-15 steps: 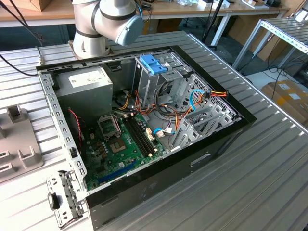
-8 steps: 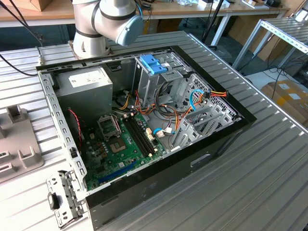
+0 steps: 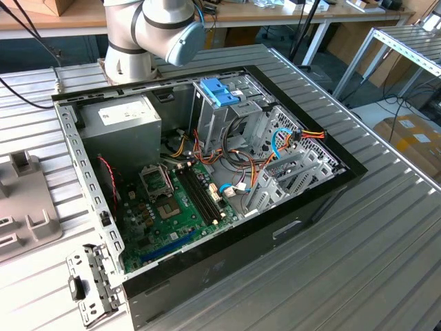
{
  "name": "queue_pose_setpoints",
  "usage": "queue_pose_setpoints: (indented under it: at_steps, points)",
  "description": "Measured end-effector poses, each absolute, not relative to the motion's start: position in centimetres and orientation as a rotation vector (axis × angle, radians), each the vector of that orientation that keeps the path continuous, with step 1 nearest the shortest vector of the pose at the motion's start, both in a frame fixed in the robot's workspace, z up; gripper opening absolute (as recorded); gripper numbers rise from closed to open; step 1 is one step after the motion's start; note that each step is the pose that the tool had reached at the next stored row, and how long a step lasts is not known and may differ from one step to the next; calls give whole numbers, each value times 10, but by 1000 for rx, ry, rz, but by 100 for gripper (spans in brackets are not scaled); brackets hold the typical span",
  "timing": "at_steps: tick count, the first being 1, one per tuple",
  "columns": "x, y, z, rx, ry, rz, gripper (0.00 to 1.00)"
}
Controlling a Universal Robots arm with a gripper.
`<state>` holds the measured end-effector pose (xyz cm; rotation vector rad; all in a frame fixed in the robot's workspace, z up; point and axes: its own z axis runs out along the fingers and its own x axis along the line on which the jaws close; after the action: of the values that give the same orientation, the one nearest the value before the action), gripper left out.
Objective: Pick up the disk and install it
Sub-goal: 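Pick up the disk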
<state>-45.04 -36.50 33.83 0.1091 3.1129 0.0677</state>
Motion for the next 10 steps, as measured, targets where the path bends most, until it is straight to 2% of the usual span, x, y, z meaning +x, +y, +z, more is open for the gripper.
queue_pose_setpoints:
  at_steps: [10]
  points:
    - [-450,-365,338,19,3116,69,11]
